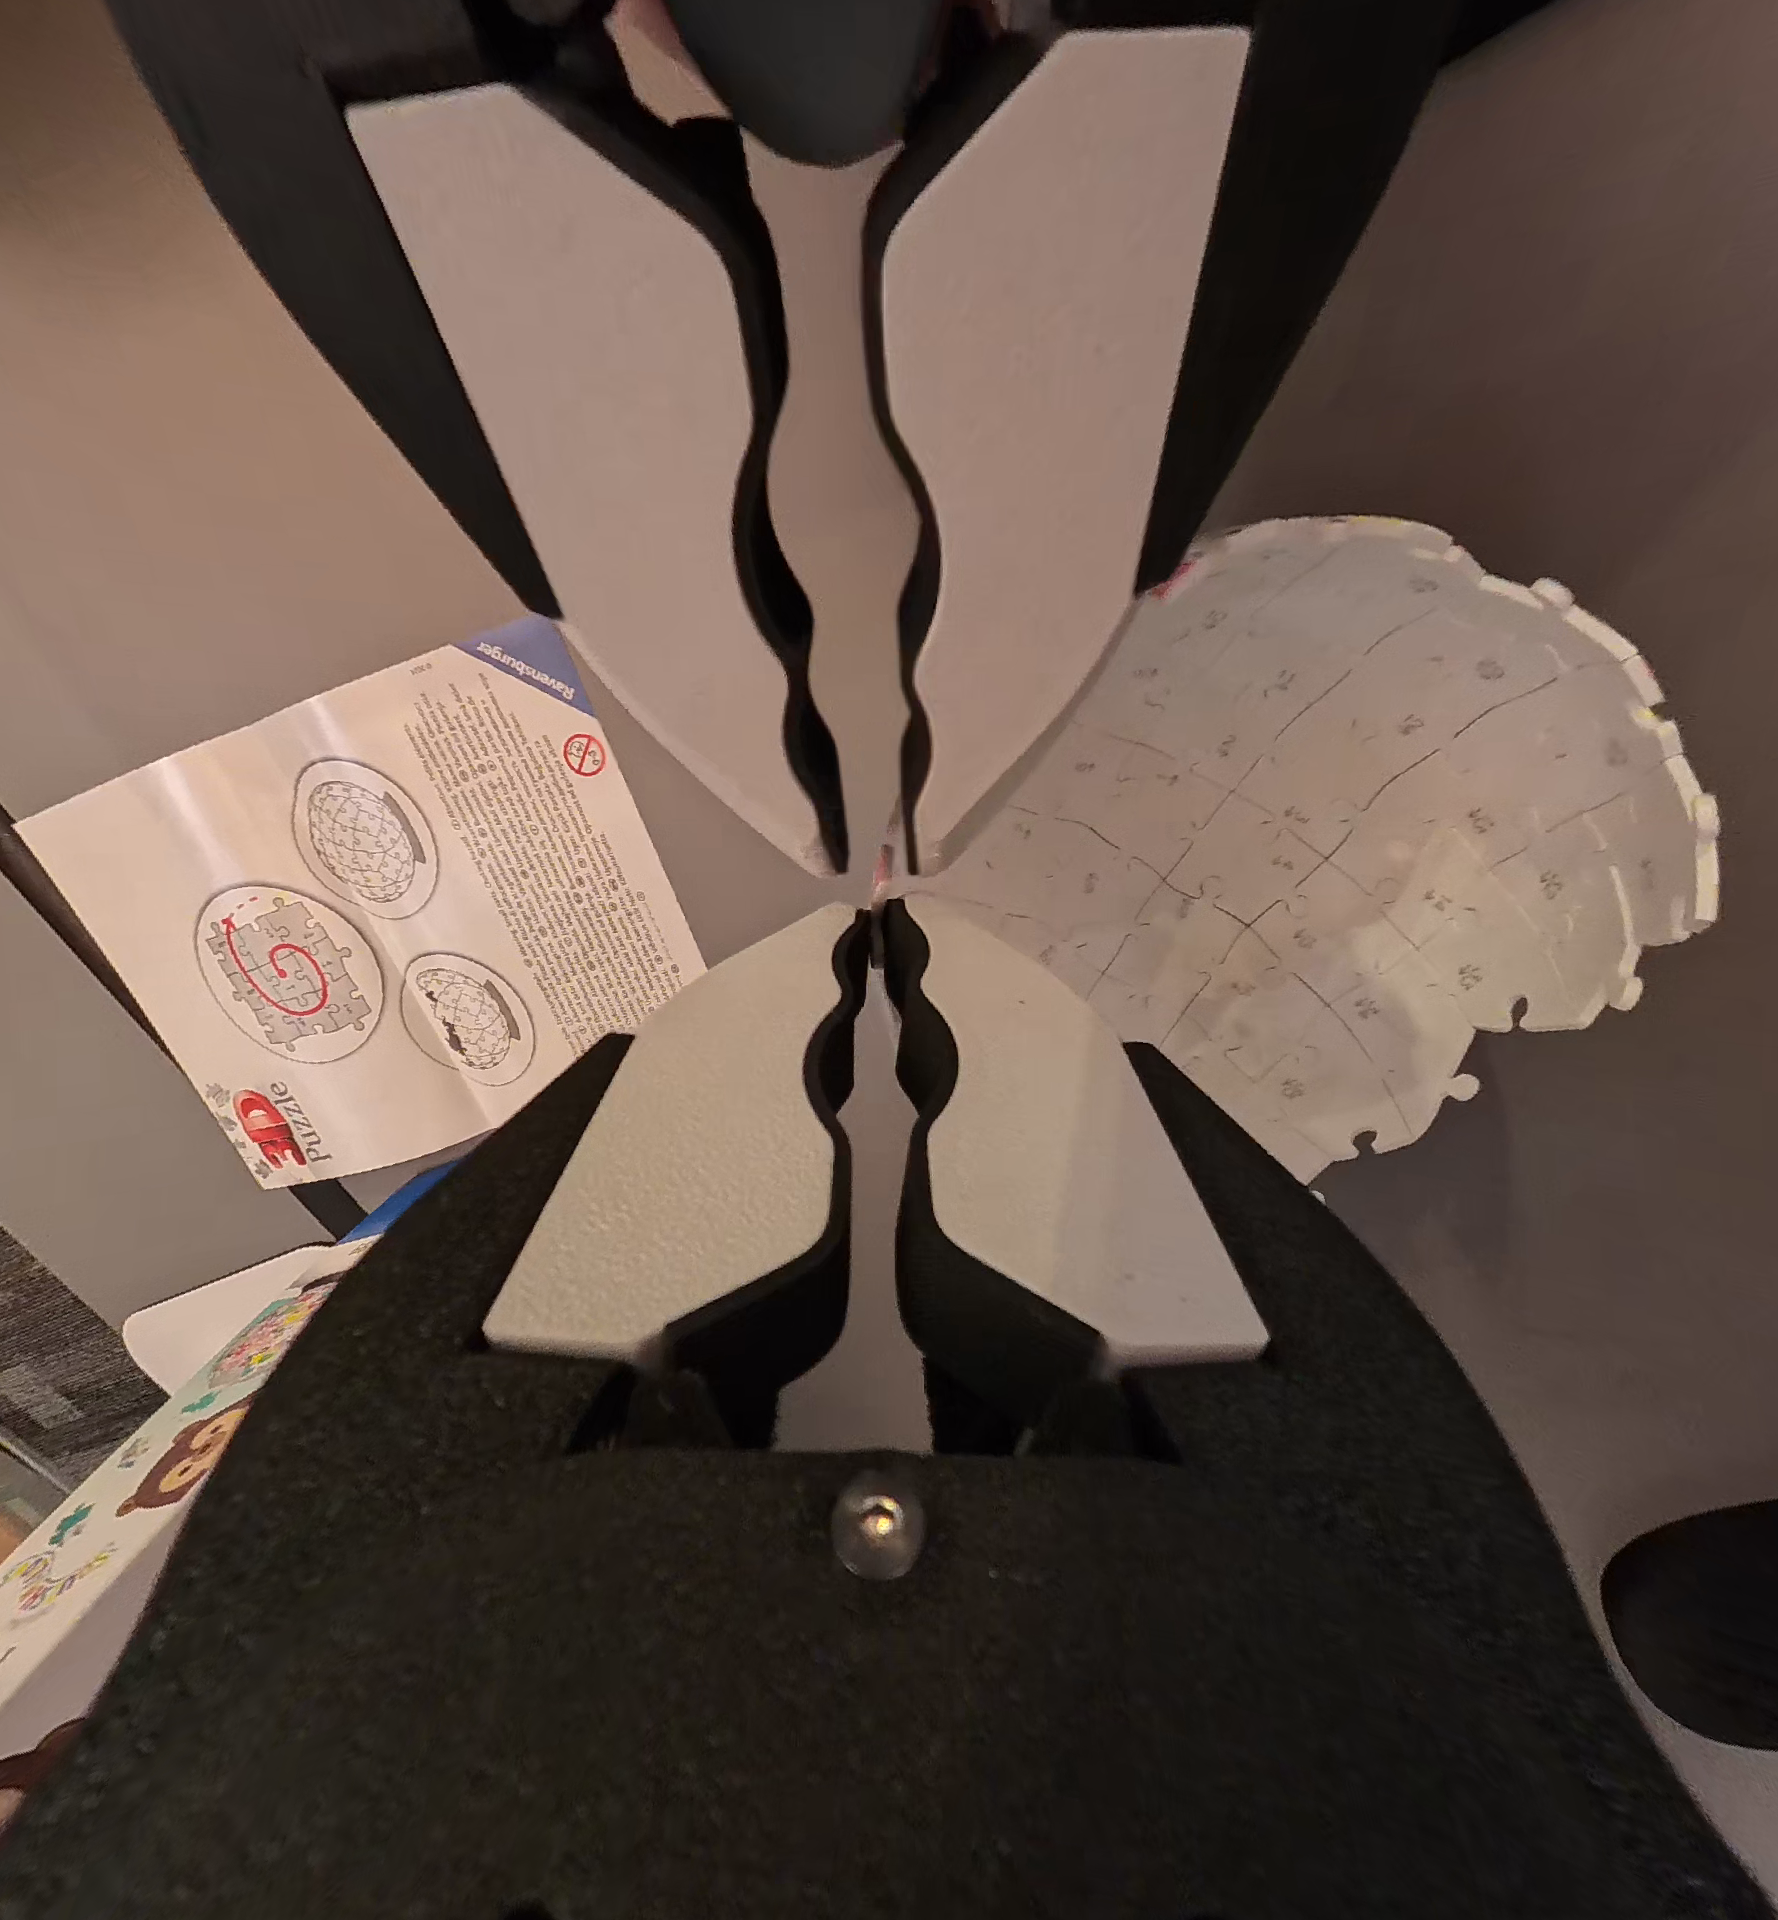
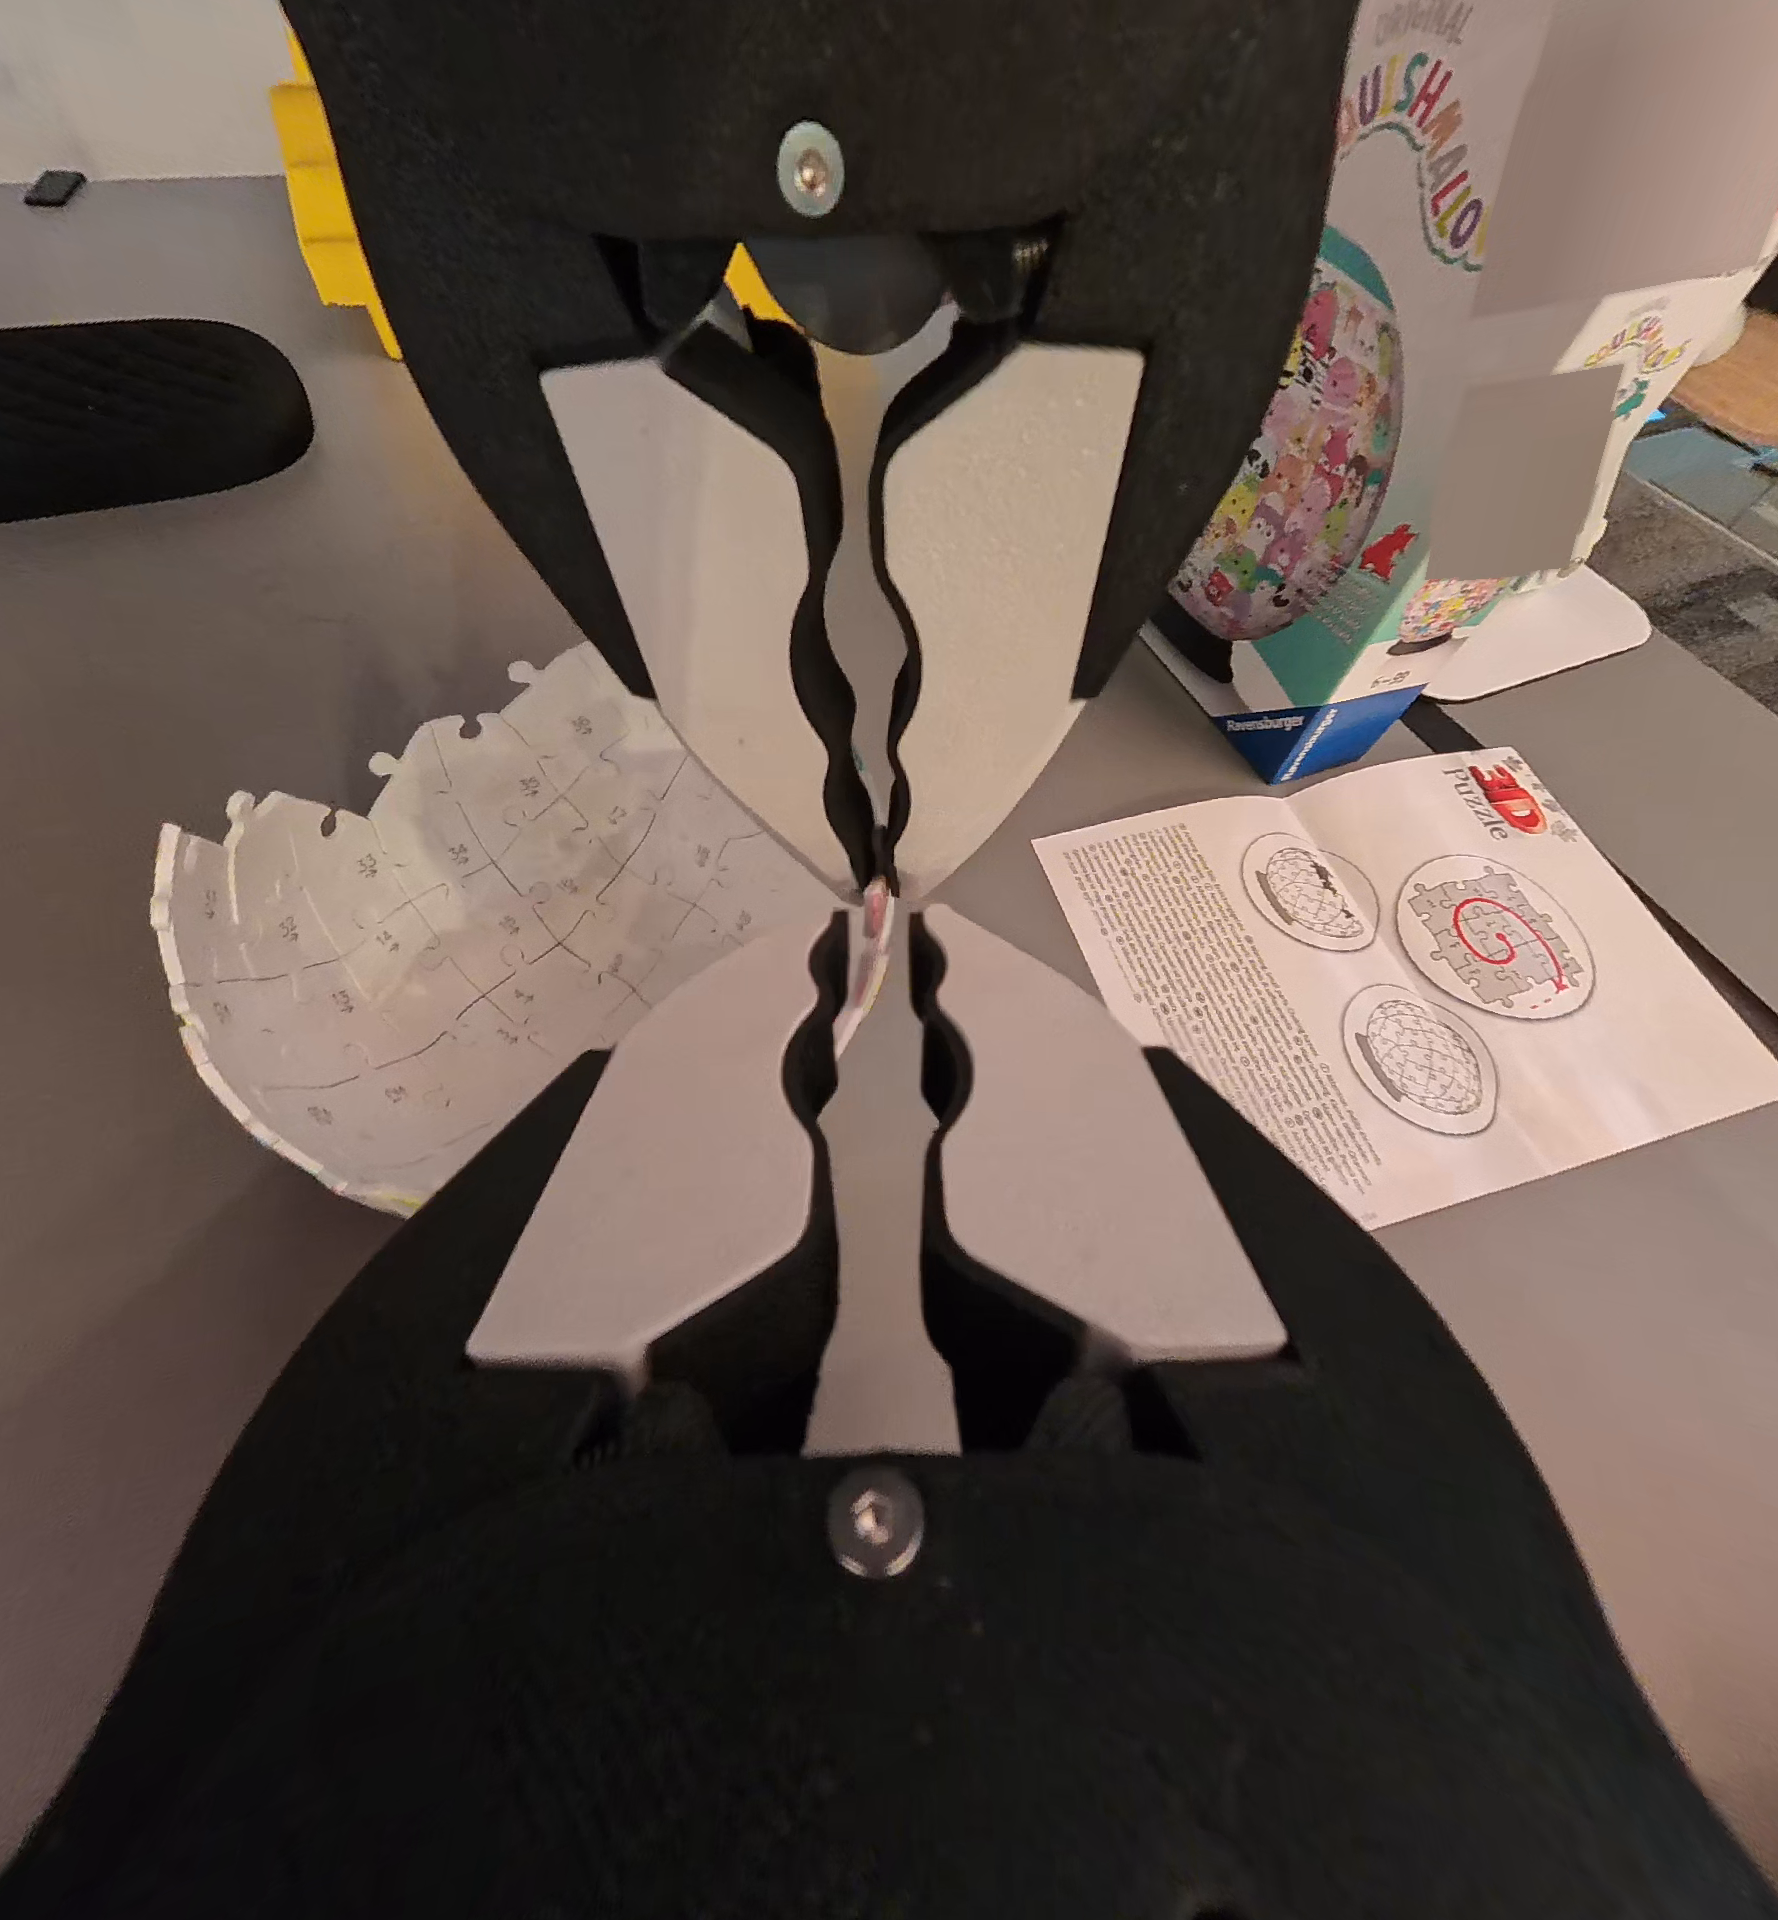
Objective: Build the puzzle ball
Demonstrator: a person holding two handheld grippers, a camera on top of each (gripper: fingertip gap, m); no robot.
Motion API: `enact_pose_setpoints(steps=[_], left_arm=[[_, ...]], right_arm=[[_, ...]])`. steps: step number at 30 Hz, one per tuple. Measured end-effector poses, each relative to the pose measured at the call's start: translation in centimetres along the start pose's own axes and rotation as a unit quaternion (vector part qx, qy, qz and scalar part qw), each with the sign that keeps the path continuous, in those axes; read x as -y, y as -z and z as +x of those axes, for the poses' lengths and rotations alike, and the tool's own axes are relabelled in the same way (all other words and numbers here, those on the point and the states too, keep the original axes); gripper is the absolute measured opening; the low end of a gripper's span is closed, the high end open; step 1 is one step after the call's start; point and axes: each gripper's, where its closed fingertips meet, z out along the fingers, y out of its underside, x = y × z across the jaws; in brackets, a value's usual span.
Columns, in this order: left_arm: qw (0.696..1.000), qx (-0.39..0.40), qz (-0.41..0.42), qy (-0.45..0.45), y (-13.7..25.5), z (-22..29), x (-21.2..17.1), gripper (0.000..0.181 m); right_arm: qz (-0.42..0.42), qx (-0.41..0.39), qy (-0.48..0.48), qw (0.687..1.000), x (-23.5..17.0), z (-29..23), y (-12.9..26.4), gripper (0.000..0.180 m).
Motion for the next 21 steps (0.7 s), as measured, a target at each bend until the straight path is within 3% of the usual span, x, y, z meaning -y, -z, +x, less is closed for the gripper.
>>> enact_pose_setpoints(steps=[3,21], left_arm=[[1.000,0.003,-0.002,0.001,0.0,-0.2,-0.1,0.002],[1.000,0.013,0.005,0.008,-0.1,-0.6,-0.3,0.002]], right_arm=[[-0.009,0.001,-0.013,1.000,-0.5,0.1,-0.2,0.018],[-0.030,0.004,-0.074,0.997,-1.3,0.8,-1.3,0.017]])
